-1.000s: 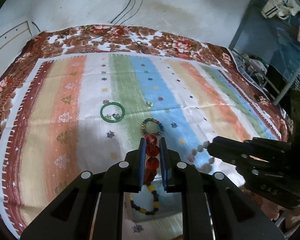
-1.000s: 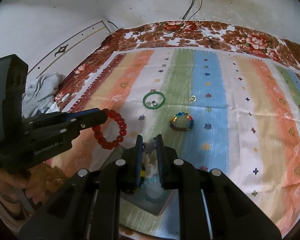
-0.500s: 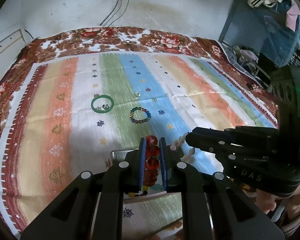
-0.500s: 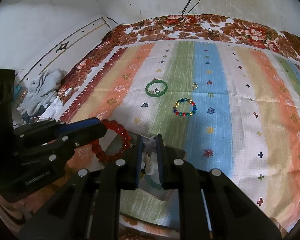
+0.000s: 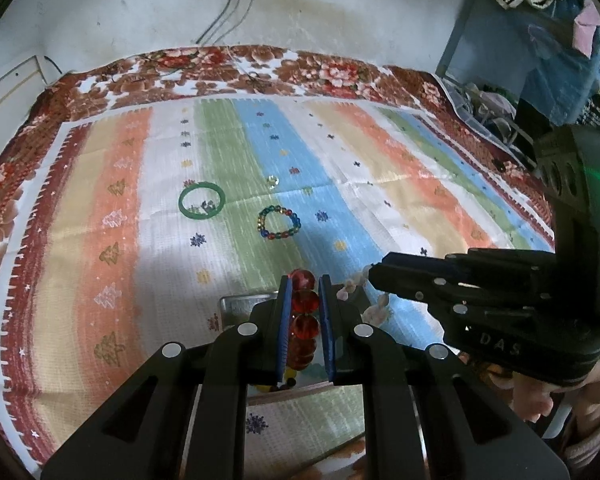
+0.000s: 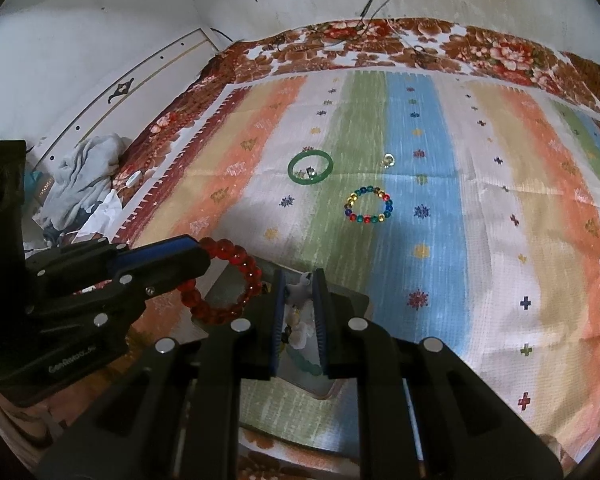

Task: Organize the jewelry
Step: 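Open both grippers to drop the bracelets into the tin, then move left gripper onto green jade bangle while right gripper approaches multicolour bracelet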

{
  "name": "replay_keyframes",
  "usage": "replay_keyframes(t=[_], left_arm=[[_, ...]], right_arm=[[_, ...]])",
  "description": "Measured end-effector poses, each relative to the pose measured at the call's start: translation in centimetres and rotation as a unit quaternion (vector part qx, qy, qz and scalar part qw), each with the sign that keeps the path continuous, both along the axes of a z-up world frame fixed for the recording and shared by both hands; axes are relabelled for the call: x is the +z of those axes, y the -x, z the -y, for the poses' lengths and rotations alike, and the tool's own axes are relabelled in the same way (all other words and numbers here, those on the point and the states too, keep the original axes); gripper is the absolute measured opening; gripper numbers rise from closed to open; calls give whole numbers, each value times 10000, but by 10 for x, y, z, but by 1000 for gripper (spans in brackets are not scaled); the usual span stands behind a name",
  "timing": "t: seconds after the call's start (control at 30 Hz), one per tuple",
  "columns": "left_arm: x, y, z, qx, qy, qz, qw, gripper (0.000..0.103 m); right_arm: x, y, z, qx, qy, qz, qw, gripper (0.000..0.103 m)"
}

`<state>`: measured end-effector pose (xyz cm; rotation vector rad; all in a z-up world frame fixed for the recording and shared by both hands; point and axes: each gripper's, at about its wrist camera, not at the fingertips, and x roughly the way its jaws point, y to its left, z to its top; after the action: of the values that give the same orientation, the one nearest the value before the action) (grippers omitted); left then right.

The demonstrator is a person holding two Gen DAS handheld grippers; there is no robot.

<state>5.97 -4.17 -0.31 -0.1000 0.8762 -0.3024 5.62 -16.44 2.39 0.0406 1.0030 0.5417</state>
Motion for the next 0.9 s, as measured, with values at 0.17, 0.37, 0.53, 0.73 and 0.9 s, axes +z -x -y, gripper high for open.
replay_keyframes(t=[0.17, 0.37, 0.53, 0.73, 0.9], left_arm=[[1, -3, -4, 165, -119, 63, 9998, 42], [-5, -16, -19, 404, -124, -116, 9990, 45], [-12, -34, -38, 685, -200, -250, 9971, 47], [-23, -68, -55, 1019, -401, -395, 9932, 48], [-33, -90, -60, 1155, -507, -489, 9908, 49]], right_arm=[[-1, -5, 4, -108, 17, -33, 9999, 39], [0, -17, 8, -253, 131, 41, 9996, 42], [-2, -36, 9, -387, 337, 104, 9986, 42], [-13, -57, 11, -526, 523, 49, 9972, 42], [-25, -73, 12, -601, 559, -53, 9966, 42]])
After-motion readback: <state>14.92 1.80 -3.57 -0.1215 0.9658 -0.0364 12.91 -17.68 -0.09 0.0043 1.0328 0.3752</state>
